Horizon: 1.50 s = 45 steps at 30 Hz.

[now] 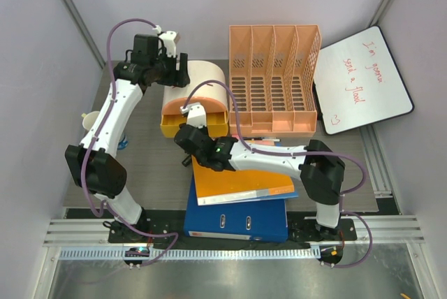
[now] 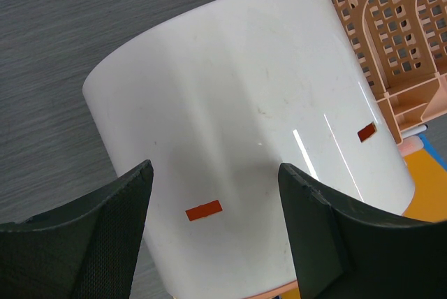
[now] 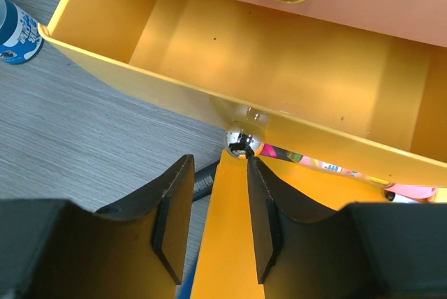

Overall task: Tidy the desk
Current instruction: Open the drawer in the storage box.

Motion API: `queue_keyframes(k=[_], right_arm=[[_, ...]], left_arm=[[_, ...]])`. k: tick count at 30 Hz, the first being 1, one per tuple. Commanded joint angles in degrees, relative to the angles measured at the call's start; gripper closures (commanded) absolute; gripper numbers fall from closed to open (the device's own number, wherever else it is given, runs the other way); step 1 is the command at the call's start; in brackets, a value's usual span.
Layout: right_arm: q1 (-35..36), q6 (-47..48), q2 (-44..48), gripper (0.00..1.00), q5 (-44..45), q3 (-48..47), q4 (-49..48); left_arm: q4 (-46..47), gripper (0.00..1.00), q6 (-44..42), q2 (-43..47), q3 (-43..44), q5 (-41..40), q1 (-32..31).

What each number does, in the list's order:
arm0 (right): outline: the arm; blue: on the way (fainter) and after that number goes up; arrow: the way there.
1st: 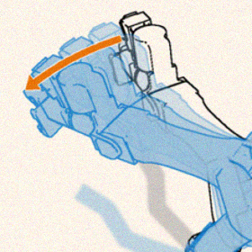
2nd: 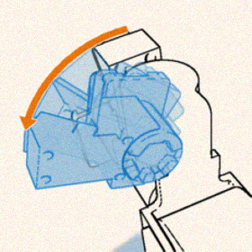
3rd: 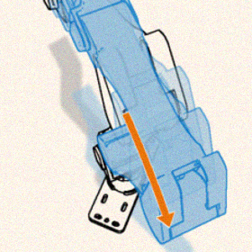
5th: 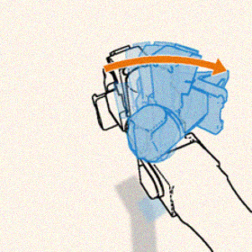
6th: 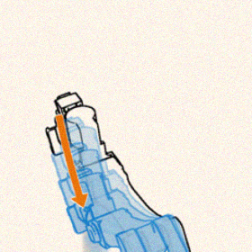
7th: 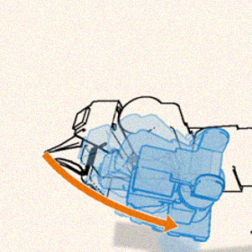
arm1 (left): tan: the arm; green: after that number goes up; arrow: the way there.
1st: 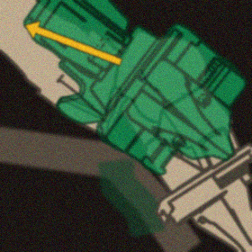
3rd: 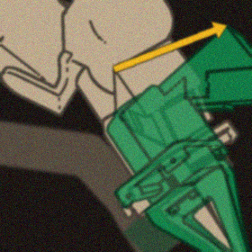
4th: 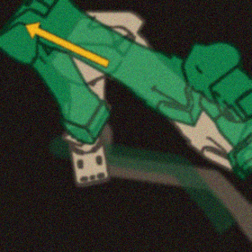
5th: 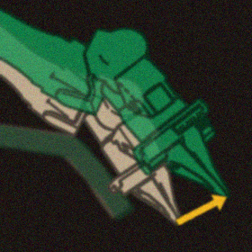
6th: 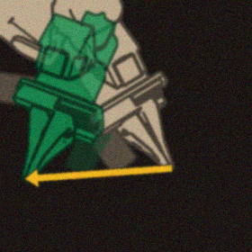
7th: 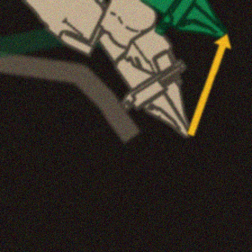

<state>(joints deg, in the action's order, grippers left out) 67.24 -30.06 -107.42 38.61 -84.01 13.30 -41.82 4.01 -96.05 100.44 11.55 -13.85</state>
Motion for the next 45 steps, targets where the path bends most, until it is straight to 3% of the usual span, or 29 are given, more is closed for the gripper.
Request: queue_keyframes(k=[1,45], right_arm=[[-0.71,0.01,-0.07,0.56,2.52,-2.65,-1.96],[-2.38,-0.87,-0.87,0.57,0.68,-1.95,-2.58]], left_arm=[[-1.59,0.27,-1.2,1.22,-0.42,-0.13,-0.04],[-0.72,0.27,-1.64,1.74,-2.53,-0.57,-0.04]])
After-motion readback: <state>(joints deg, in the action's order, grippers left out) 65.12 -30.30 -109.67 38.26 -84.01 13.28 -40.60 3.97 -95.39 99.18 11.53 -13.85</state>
